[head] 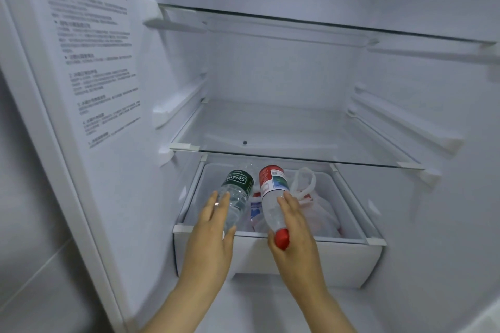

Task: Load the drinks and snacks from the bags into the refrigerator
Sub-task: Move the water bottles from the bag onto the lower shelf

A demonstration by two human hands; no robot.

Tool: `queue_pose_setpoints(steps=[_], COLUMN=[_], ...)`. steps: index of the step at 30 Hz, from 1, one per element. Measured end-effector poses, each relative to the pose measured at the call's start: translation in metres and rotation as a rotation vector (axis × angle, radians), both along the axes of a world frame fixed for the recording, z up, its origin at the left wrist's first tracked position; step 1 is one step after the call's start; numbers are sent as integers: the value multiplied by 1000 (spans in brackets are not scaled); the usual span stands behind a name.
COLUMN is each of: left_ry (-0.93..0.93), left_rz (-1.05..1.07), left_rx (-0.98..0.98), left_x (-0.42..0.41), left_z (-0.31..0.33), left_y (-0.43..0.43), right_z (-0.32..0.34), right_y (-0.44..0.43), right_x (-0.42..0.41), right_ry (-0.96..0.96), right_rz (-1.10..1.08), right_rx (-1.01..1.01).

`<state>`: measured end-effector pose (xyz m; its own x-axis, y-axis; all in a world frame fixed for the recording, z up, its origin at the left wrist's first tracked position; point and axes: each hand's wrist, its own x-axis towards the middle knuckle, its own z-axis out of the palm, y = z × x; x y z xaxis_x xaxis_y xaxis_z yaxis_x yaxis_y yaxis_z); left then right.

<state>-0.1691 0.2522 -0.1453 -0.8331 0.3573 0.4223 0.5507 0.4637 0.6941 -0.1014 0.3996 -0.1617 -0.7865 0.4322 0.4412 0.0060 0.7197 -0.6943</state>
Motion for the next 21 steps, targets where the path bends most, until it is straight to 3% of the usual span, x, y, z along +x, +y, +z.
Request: queue_pose_setpoints(steps=[5,10,16,21], left_ry=[-46,-85,-120,-173], left_rz=[-67,-213,-298,-286], left_rx=[-6,-50,-147,-188], left_x=[0,-5,-11,-13], left_z=[0,5,7,7], left_y=[-1,-26,-38,-38], right_z=[4,18,22,25], right_y=[1,15,25,21], right_x=[1,3,-6,-20], right_ry=[-57,-87,-188,-164], right_rz=[112,187,291,326], right_rx=[-33,-280,-291,-293])
